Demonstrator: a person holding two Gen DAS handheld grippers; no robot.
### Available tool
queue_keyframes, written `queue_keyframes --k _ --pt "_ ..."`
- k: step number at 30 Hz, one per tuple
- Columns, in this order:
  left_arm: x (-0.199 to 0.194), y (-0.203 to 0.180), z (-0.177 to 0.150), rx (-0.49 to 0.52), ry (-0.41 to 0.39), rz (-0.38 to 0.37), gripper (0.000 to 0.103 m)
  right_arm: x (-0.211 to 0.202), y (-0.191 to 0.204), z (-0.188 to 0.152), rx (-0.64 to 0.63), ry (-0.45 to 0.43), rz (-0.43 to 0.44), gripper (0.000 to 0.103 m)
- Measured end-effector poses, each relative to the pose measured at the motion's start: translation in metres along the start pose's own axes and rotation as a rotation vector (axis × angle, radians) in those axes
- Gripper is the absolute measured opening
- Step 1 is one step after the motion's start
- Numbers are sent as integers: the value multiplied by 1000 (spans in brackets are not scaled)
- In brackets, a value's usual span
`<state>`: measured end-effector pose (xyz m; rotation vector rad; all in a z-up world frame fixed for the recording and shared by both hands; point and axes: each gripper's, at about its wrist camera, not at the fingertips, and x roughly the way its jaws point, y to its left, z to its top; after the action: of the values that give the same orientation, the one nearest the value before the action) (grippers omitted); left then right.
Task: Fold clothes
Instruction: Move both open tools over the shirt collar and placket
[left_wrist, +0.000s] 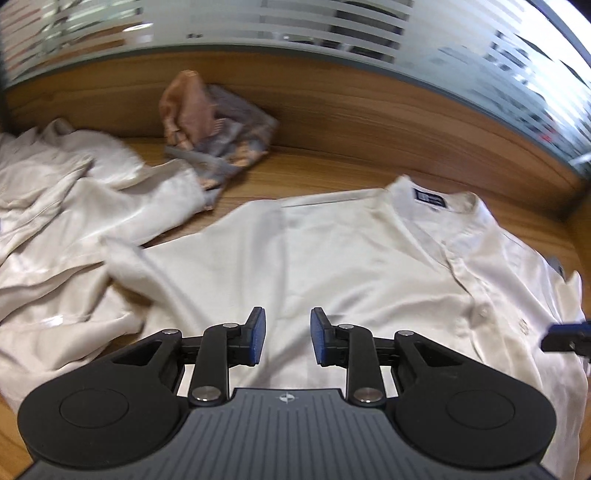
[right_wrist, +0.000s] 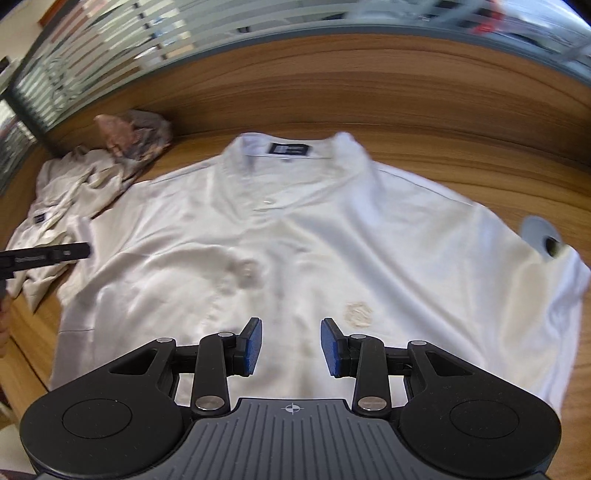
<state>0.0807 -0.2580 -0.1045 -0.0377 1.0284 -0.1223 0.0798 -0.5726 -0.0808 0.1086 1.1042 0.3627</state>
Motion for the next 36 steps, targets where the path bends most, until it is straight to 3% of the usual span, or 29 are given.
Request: queue_keyframes --k 9,17,21,28,31,33,36 --pt "24 -38 25 92 9 -63 30 26 24 32 -61 -15 54 37" --pt "39 -53 45 90 2 -77 30 68 29 69 -113 -33 3 37" --pt "41 -51 47 65 6 -72 30 89 37 83 -204 -37 -53 37" --pt "37 -41 43 21 14 -72 30 115 44 78 -319 14 -123 36" --pt "32 -38 41 12 13 -74 30 110 39 75 -299 -12 -127 23" --pt "31 -40 40 20 13 -80 30 103 33 76 -245 -35 -112 4" --pt "32 -47 39 49 15 -94 31 89 16 73 -133 -70 -86 4"
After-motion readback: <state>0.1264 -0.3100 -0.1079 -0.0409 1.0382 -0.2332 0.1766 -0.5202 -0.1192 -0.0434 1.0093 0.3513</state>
